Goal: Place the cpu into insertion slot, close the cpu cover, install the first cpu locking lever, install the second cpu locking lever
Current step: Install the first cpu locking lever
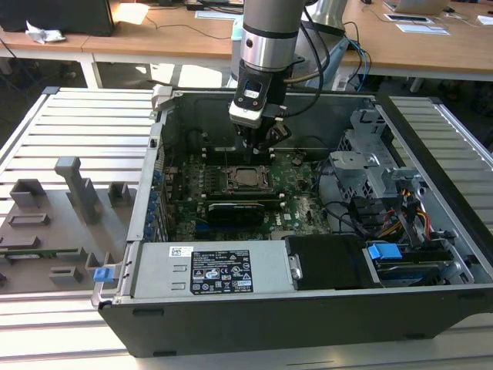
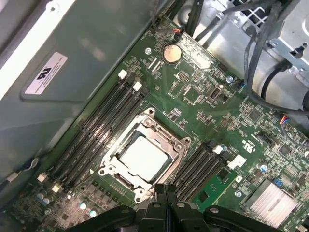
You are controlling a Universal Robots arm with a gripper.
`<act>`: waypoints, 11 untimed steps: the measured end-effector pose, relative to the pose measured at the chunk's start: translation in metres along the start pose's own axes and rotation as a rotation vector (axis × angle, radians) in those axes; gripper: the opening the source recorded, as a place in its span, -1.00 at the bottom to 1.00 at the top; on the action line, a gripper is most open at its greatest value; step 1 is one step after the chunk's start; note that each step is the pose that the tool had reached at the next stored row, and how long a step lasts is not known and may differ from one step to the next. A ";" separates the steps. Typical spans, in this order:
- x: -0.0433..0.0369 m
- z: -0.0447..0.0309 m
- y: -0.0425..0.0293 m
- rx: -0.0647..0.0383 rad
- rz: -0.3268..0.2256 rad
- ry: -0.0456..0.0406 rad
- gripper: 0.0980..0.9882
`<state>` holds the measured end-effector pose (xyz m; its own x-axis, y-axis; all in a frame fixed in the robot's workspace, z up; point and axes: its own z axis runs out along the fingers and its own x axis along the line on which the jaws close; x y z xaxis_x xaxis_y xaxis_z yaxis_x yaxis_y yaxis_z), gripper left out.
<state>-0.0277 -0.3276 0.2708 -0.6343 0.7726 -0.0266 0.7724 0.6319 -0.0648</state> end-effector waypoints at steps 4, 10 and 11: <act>0.0000 0.0000 0.0000 -0.001 -0.054 -0.0035 -0.98; 0.0000 0.0000 0.0000 -0.004 -0.140 -0.0091 -0.98; 0.0000 0.0000 0.0000 -0.004 -0.150 -0.0097 -0.98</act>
<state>-0.0277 -0.3276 0.2708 -0.7428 0.6690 -0.0265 0.6691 0.7403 -0.0647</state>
